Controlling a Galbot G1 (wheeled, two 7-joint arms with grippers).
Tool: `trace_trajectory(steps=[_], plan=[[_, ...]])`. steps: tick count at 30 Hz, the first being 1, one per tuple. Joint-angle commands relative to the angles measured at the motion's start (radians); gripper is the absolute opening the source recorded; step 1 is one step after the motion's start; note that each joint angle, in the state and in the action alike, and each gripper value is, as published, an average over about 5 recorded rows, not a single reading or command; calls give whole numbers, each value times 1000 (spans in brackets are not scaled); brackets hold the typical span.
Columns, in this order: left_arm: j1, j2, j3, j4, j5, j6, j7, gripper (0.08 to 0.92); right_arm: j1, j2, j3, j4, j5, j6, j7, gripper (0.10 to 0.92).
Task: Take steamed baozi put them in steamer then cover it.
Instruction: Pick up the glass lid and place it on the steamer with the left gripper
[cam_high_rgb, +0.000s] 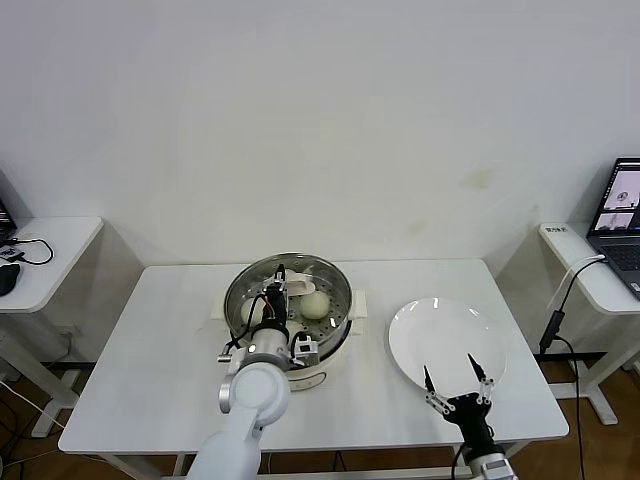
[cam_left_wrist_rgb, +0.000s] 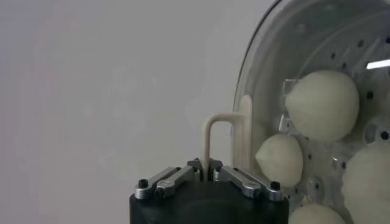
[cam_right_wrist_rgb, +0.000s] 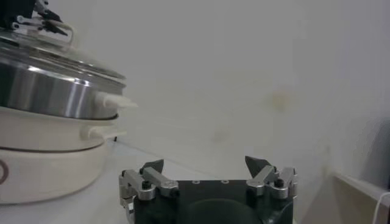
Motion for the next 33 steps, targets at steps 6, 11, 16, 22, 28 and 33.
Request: trace_trajectory(steps=[6, 11, 16, 22, 28, 33], plan=[[0, -15, 5, 14, 15, -4, -2, 148, -2, 0, -1, 1, -2, 2, -1, 823], [-5, -19, 4, 24, 22, -8, -4, 148, -4, 1, -2, 1, -3, 4, -1, 823], [-15, -18, -1, 36, 25, -11, -8, 148, -7, 0, 1, 1, -3, 7, -2, 823], [-22, -18, -11, 49, 27, -14, -13, 147, -8, -1, 0, 1, -3, 8, -3, 823], [-18, -20, -15, 44, 35, -17, -13, 147, -9, -2, -1, 2, -3, 8, -4, 823], [-6, -19, -14, 27, 35, -19, -10, 147, -9, -2, -3, 3, -4, 8, -5, 823]])
